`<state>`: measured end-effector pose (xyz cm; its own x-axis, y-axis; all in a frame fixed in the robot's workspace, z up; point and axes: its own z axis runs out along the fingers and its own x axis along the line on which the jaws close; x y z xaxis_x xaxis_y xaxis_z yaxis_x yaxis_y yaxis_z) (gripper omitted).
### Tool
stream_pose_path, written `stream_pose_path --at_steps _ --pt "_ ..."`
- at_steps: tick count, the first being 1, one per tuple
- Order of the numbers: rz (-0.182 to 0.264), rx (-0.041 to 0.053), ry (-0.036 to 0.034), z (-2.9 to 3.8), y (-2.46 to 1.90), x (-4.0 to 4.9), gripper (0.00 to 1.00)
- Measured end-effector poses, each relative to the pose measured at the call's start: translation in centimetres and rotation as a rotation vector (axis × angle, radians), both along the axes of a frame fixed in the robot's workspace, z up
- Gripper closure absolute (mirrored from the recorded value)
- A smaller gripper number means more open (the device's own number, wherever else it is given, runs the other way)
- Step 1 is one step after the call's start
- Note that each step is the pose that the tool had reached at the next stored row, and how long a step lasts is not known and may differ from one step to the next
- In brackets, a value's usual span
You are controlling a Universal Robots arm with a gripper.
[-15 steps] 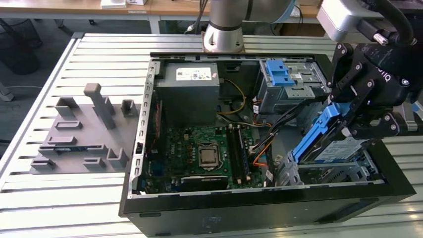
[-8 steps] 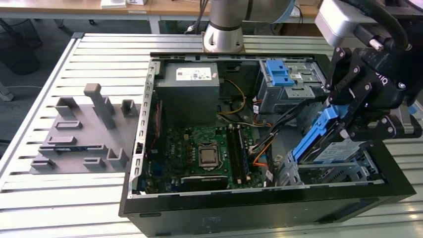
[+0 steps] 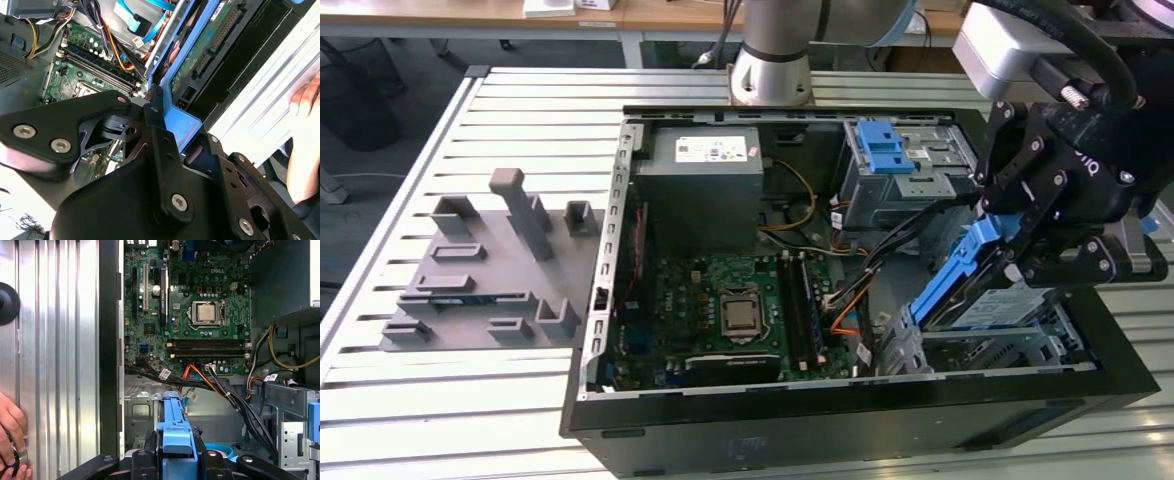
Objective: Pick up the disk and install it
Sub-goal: 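Insert the disk into the insertion slot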
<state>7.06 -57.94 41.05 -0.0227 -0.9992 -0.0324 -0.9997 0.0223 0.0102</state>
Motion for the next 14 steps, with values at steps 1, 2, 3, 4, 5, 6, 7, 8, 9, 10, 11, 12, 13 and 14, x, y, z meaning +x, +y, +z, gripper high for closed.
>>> stream_pose_path --at_steps 1,2,3,4,5,6,7,8,9,10,11,12,13,14 --pt "0.000 0.0000 0.0000 0.00 0.00 0.00 0.63" --pt "0.000 0.0000 0.0000 0.00 0.00 0.00 0.63" --pt "0.000 0.0001 0.0000 0.00 0.00 0.00 0.63" --pt "0.000 0.0000 0.0000 0.00 0.00 0.00 0.63" --pt "0.000 0.0001 0.0000 0.00 0.00 0.00 0.63" --pt "0.000 0.0001 0.0000 0.00 0.00 0.00 0.63" --pt "0.000 0.0000 0.0000 0.00 0.00 0.00 0.63" --pt "0.000 0.0001 0.0000 -0.01 0.00 0.00 0.63" --pt "0.000 0.0000 0.0000 0.00 0.00 0.00 0.63" --pt "0.000 0.0000 -0.0001 -0.01 0.00 0.00 0.63" --pt "0.000 -0.0001 0.0000 0.00 0.00 0.00 0.63" --pt "0.000 -0.0001 0.0000 -0.01 0.00 0.00 0.63" --pt "0.000 -0.0001 0.0000 -0.01 0.00 0.00 0.63" --pt "0.000 -0.0001 0.0000 -0.01 0.00 0.00 0.63"
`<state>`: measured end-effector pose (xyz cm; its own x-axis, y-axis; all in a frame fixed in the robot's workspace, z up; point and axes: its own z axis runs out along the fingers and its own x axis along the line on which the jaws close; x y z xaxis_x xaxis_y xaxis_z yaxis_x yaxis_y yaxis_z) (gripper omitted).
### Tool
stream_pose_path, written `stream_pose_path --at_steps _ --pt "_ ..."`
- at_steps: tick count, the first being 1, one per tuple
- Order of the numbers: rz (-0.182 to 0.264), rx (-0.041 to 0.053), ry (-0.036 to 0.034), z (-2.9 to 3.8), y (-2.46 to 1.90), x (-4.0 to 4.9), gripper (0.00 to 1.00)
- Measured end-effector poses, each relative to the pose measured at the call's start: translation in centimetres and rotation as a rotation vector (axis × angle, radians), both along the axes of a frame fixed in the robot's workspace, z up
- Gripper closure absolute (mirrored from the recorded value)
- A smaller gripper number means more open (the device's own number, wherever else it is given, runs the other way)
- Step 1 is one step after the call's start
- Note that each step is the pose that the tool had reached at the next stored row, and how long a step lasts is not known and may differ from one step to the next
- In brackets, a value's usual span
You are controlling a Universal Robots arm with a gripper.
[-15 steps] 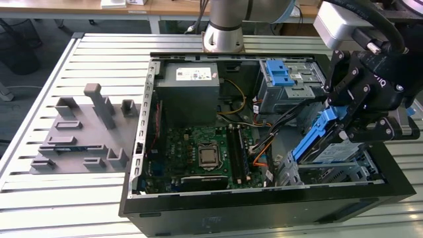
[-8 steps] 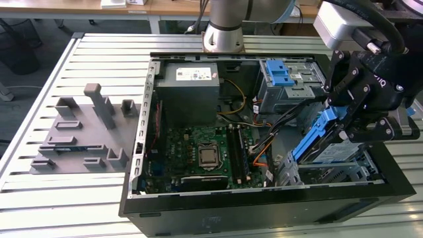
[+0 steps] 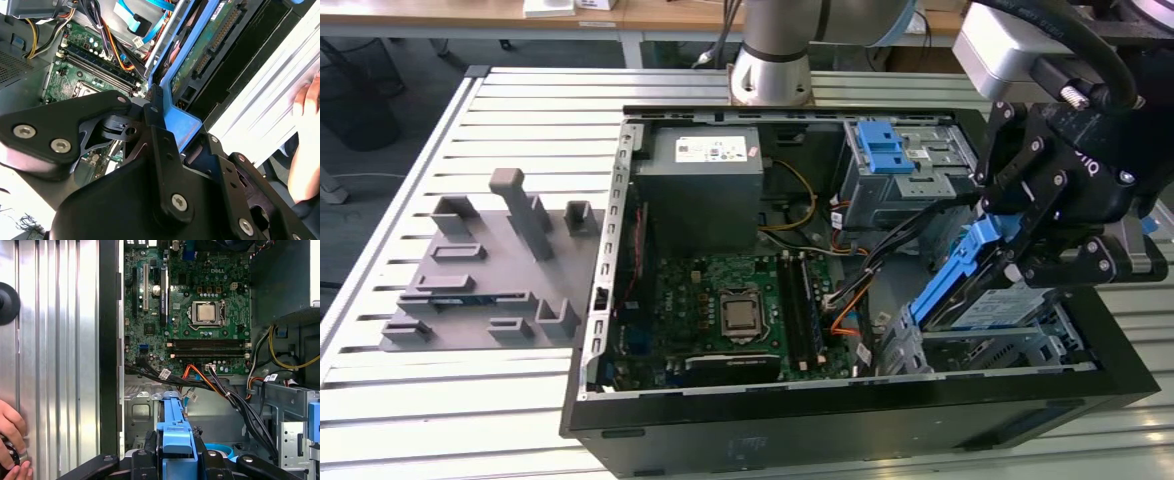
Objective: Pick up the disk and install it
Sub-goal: 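Insert the disk into the insertion slot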
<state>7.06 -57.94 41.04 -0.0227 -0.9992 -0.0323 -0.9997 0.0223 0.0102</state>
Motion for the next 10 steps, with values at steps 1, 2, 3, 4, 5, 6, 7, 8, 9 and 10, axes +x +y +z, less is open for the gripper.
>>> stream_pose_path --at_steps 1,2,3,4,5,6,7,8,9,10 --pt "0.000 -0.0001 0.0000 -0.01 0.00 0.00 0.63" --pt "0.000 -0.0004 -0.0001 -0.01 0.00 0.00 0.63" --pt "0.000 -0.0020 -0.0002 -0.02 0.01 0.00 0.63" --pt "0.000 -0.0058 -0.0003 -0.01 0.01 0.00 0.63" --pt "0.000 -0.0109 -0.0003 -0.01 0.01 0.00 0.63" --pt "0.000 -0.0151 -0.0005 -0.02 0.02 0.00 0.63" --pt "0.000 -0.0180 -0.0007 -0.02 0.01 0.00 0.63" --pt "0.000 -0.0188 -0.0008 -0.03 0.01 0.00 0.63" --pt "0.000 -0.0188 -0.0009 -0.03 0.01 0.00 0.63" --pt "0.000 -0.0189 -0.0009 -0.03 0.01 0.00 0.63"
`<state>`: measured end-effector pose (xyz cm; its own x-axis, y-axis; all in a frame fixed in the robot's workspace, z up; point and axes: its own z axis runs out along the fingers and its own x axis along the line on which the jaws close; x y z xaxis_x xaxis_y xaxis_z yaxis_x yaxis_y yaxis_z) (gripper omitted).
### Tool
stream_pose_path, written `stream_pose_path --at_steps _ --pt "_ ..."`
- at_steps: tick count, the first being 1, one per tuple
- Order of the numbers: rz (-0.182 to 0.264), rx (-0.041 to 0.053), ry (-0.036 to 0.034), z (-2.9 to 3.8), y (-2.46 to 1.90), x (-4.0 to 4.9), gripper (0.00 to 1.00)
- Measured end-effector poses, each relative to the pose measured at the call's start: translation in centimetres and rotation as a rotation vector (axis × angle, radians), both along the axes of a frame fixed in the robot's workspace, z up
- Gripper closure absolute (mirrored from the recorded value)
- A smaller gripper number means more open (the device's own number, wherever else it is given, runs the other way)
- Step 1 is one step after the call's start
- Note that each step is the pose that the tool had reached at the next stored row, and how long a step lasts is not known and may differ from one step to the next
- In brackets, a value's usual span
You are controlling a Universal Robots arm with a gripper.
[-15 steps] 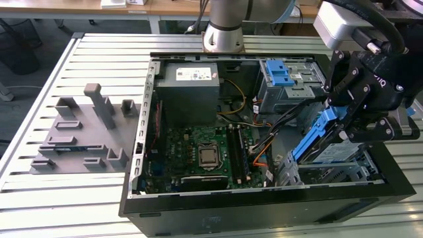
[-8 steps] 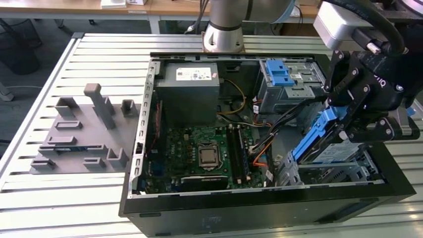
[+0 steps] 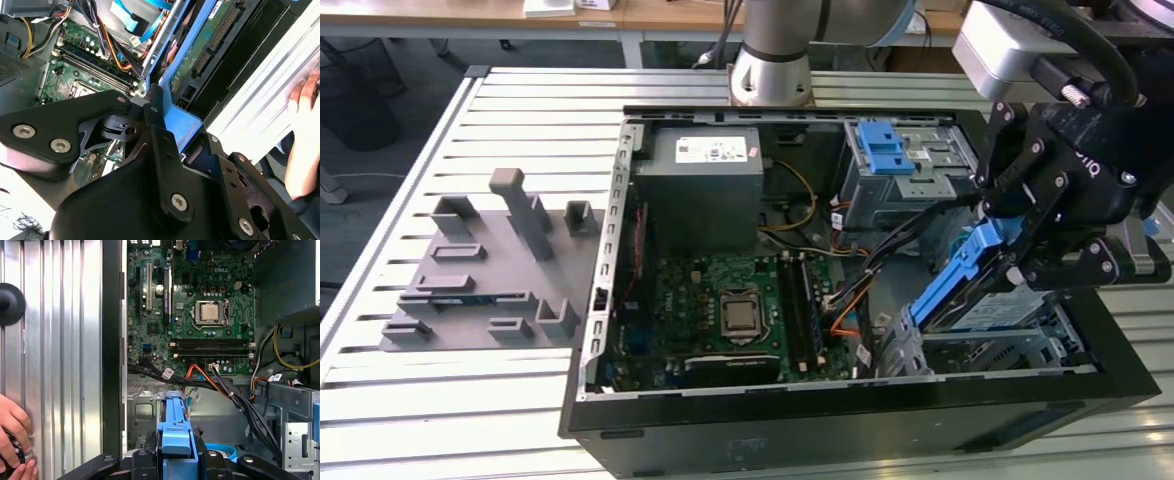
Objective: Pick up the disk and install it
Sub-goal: 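Insert the disk into the insertion slot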
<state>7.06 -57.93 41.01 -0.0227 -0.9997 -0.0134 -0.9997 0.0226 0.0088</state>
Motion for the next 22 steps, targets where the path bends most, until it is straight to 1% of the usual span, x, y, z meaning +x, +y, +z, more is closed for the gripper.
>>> stream_pose_path --at_steps 11,12,21,22 --pt "0.000 -0.0002 0.0000 -0.12 0.00 0.00 0.62" --pt "0.000 -0.0001 0.0000 -0.18 0.01 0.00 0.56" --pt "0.000 0.0003 0.0000 -1.76 0.03 0.07 0.56" --pt "0.000 0.0004 0.0000 -1.94 0.04 0.10 0.58"
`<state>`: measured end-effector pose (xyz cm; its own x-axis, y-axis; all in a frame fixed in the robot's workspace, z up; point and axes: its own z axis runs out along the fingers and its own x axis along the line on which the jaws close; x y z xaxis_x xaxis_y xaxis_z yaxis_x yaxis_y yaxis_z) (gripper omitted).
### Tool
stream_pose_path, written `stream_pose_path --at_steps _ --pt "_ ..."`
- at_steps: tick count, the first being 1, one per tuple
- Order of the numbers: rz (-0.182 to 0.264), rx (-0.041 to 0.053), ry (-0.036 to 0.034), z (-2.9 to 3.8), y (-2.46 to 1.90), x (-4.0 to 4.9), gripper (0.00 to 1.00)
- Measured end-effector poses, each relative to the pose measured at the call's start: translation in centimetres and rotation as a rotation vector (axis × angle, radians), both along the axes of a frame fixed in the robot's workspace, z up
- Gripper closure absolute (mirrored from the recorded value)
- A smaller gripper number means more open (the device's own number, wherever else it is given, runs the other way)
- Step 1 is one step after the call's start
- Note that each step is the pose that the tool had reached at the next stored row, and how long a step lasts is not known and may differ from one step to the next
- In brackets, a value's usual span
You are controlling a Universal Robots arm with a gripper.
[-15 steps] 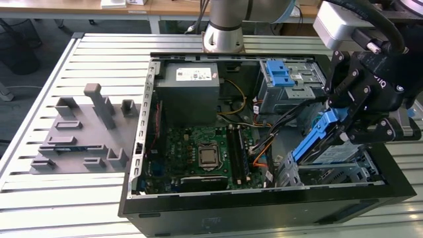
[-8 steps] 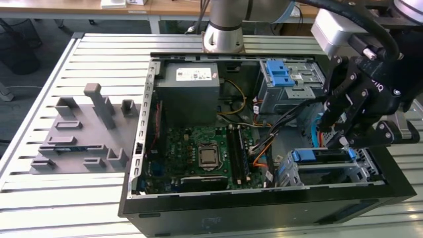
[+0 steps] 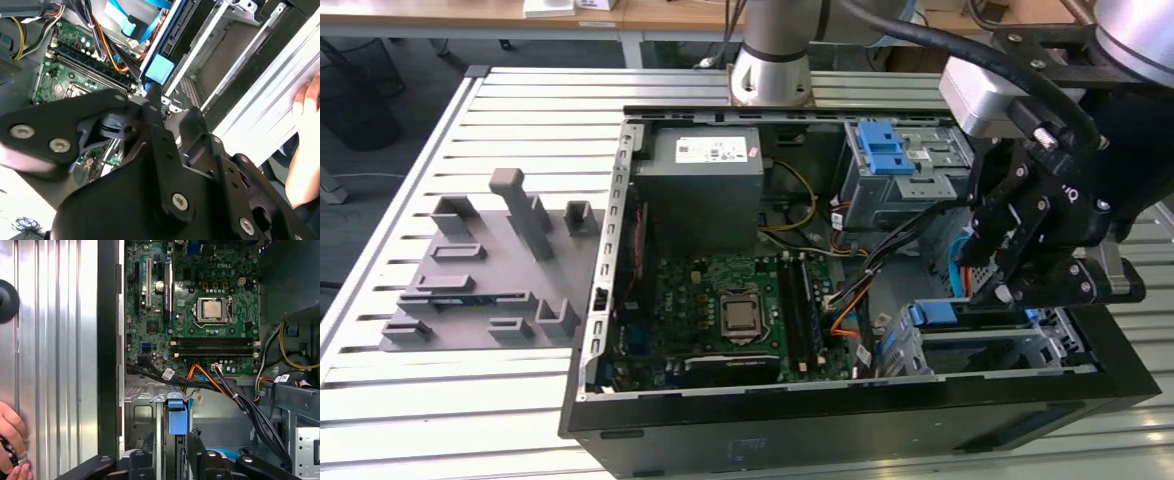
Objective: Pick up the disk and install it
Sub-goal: 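Insert the disk into the insertion slot, then insert the first disk wire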
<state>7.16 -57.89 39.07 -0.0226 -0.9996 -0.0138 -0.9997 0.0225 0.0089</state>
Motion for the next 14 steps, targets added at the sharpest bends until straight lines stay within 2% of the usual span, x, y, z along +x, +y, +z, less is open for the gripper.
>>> stream_pose_path --at_steps 1,2,4,5,7,14 --pt "0.000 0.0001 0.0000 -0.19 0.01 0.03 0.64" --pt "0.000 0.0000 -0.0001 -0.37 0.03 0.07 0.64" --pt "0.000 0.0001 -0.0001 -0.73 0.04 0.09 0.76" --pt "0.000 0.0001 0.0000 -0.87 0.04 0.10 0.76" --pt "0.000 -0.0002 0.0000 -0.97 0.05 0.10 0.88" --pt "0.000 0.0000 0.0000 -1.04 0.04 0.10 0.89"
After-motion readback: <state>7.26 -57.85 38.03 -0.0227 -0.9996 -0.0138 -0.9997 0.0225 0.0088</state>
